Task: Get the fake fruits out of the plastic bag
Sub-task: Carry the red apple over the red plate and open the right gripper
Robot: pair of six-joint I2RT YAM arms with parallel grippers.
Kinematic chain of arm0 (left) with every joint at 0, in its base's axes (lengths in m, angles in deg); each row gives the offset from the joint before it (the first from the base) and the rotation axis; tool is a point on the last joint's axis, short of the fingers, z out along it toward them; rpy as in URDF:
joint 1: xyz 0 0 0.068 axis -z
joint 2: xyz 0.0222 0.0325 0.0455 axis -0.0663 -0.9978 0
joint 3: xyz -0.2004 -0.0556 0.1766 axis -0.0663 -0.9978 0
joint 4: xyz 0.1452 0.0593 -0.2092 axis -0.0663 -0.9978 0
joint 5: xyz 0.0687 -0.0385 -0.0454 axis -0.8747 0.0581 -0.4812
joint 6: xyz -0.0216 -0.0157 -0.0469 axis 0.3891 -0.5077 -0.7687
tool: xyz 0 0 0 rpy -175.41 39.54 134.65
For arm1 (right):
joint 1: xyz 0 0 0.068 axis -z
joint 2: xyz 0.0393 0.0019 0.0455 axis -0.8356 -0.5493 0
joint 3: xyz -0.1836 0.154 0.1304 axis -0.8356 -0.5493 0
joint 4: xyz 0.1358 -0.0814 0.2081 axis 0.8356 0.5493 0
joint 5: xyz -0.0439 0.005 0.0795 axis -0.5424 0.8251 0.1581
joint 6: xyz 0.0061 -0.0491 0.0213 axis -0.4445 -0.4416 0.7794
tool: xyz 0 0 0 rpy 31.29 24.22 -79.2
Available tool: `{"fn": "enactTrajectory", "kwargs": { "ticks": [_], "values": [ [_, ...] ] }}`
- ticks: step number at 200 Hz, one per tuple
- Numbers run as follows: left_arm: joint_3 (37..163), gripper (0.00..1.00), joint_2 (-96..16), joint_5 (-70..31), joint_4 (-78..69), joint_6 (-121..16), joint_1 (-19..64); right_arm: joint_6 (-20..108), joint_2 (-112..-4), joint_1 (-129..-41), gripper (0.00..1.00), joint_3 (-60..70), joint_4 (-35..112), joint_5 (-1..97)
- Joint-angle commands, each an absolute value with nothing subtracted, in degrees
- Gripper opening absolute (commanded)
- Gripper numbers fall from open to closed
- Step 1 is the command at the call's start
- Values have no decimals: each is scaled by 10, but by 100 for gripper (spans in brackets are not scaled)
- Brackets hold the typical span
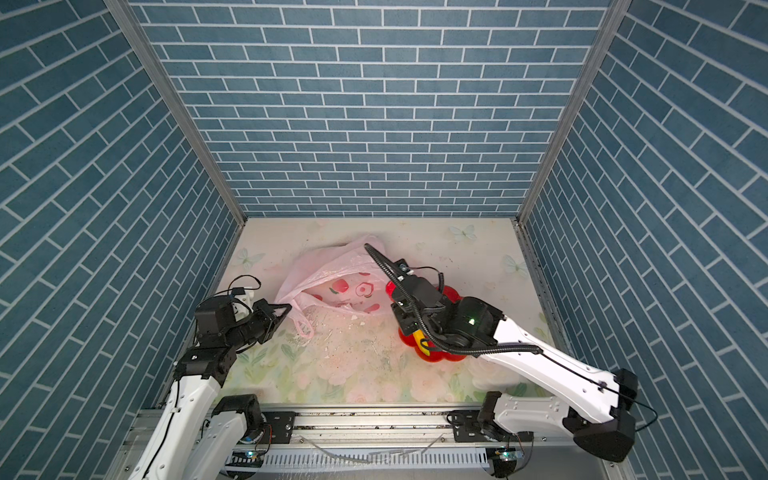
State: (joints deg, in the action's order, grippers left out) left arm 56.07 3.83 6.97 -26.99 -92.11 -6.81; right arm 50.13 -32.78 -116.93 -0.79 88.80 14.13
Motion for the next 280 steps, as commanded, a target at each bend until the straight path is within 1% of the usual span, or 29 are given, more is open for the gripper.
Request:
{"fn": "enactTrajectory", "kwargs": {
  "ticks": [1,14,32,61,80,108,143,172,218,280],
  "values": [
    [577,3,43,65,-298,-895,-66,579,-278,-1100,13,-58,942,128],
    [581,3,46,61,-307,-891,-66,576,-264,-1052,14,-85,919,144],
    [582,3,47,59,-311,-890,-66,563,-281,-997,14,-113,884,181],
    [584,3,45,61,-314,-889,-66,536,-353,-938,14,-138,814,230],
    [589,3,43,67,-318,-886,-66,518,-407,-915,14,-139,785,250],
    [601,3,44,68,-346,-868,-65,495,-473,-903,15,-122,771,262],
    [601,3,47,69,-362,-858,-66,483,-517,-894,18,-119,763,269],
    [597,3,49,68,-360,-860,-66,483,-531,-884,20,-136,745,279],
    [597,3,48,69,-360,-858,-66,483,-545,-878,29,-147,735,287],
    [592,3,43,69,-357,-855,-66,488,-559,-878,32,-164,725,285]
  ]
}}
